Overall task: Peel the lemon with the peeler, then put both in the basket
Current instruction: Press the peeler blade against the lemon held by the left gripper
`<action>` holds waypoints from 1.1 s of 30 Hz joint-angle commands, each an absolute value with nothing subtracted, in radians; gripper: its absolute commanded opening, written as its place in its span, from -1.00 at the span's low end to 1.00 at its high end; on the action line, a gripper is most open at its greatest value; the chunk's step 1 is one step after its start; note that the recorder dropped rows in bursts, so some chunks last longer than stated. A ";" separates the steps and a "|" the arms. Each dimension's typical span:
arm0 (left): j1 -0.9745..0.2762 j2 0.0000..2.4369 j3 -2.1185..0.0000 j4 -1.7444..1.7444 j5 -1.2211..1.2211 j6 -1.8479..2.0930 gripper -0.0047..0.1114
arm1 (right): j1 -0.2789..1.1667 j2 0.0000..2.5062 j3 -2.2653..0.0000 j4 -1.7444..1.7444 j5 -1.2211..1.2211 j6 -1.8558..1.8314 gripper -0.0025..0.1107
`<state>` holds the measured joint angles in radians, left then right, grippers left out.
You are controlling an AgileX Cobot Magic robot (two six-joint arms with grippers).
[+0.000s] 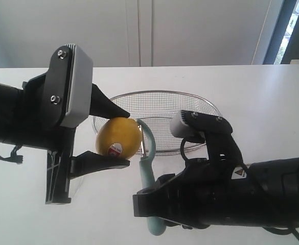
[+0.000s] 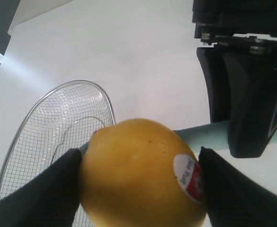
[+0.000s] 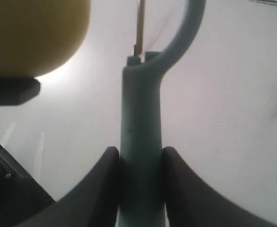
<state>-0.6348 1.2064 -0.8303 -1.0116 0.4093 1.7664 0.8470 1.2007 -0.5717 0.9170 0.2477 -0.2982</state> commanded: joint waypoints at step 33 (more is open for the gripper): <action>-0.640 1.241 -0.838 -1.098 0.328 1.788 -0.92 | 0.849 1.237 -0.569 1.035 0.220 -0.308 -0.96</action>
